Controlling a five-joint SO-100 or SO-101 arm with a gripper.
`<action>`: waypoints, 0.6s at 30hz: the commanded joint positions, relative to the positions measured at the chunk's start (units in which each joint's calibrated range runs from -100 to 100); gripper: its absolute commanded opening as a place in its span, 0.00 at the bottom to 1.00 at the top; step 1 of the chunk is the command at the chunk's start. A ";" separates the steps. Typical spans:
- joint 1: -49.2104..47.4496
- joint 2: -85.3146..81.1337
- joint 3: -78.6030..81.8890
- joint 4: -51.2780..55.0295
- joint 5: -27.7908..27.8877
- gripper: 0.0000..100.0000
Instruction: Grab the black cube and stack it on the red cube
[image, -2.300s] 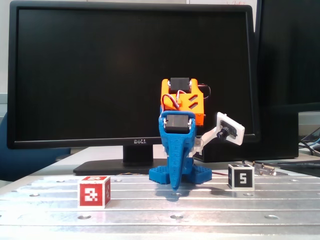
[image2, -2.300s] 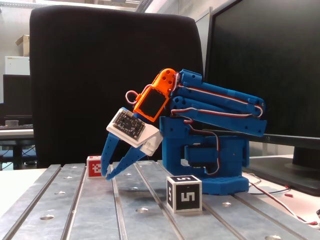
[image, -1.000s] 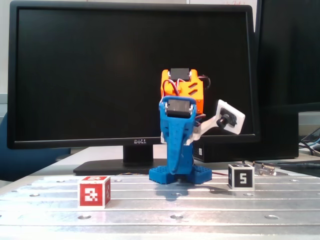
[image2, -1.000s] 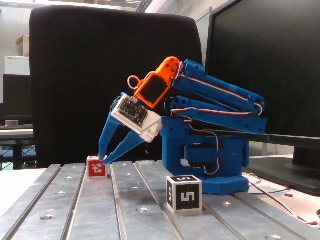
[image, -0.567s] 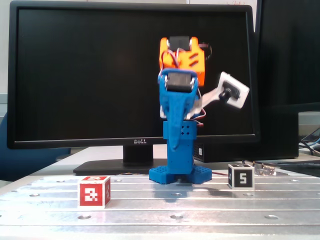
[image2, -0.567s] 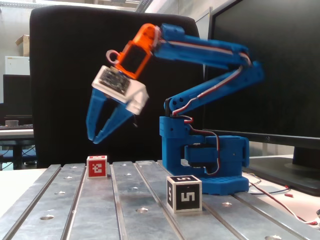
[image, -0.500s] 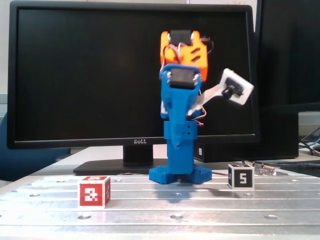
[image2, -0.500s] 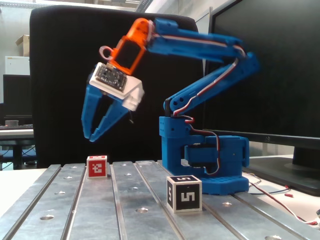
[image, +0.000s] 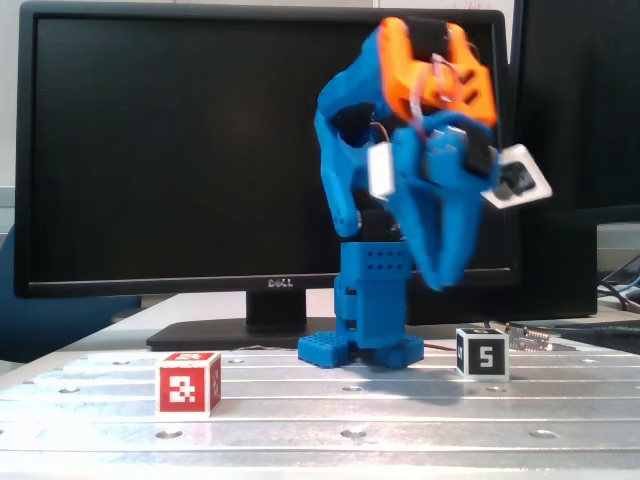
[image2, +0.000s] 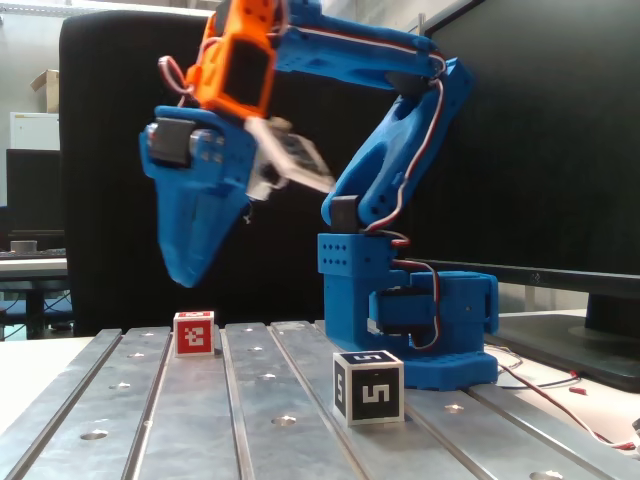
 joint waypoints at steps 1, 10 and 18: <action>-5.86 0.64 1.34 0.30 4.38 0.01; -11.84 0.55 6.77 4.91 8.06 0.01; -13.32 -0.20 8.31 8.85 11.21 0.01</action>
